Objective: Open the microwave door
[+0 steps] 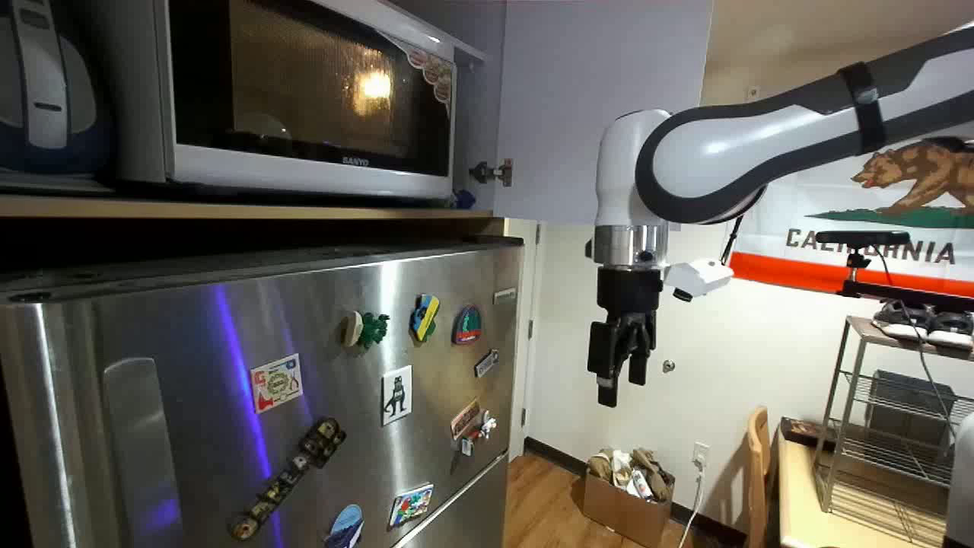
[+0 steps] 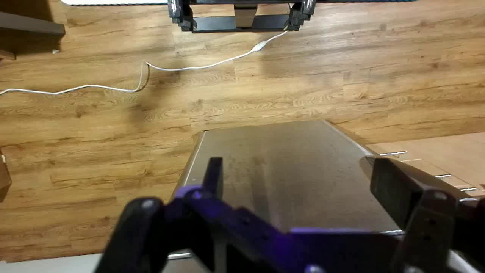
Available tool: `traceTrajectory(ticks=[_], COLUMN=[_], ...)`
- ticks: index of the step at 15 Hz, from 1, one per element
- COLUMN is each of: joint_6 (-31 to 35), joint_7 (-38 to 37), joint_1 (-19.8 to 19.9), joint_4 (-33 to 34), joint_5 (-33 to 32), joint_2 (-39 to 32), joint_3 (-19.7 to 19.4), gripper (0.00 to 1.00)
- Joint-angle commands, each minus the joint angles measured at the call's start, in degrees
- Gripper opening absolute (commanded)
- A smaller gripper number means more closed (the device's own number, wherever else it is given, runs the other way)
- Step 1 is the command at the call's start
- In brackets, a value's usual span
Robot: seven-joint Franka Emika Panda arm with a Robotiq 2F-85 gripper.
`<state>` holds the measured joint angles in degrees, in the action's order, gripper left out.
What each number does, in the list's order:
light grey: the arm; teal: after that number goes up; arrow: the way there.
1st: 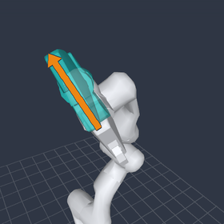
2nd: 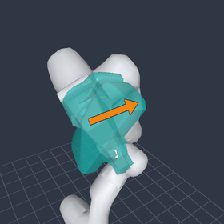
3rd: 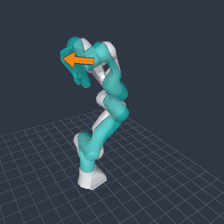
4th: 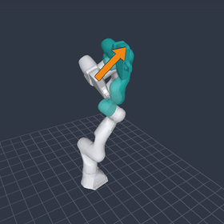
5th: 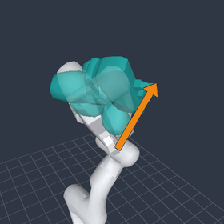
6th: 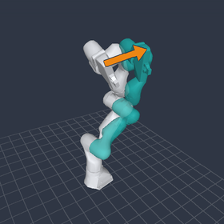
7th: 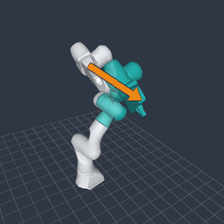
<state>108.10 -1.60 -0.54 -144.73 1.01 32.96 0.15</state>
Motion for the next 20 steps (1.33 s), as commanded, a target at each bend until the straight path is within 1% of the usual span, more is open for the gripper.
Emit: traceTrajectory(ticks=[1, 9, 13, 17, 20], joint_6=[-0.1, -0.1, 5.3, 10.5, 18.0], joint_7=[0.1, 0.1, 0.1, 1.1, 1.0], joint_1=[0.2, 0.2, -0.3, -0.5, -0.5], joint_4=[0.1, 0.1, 2.1, 4.9, 6.4], joint_5=[0.1, 0.1, 1.3, 0.6, 0.3], joint_2=[0.0, 0.0, -0.7, -1.6, -1.3], joint_3=[0.1, 0.1, 0.2, 0.1, 0.3], gripper=[1.0, 1.0, 1.0, 1.0, 1.0])
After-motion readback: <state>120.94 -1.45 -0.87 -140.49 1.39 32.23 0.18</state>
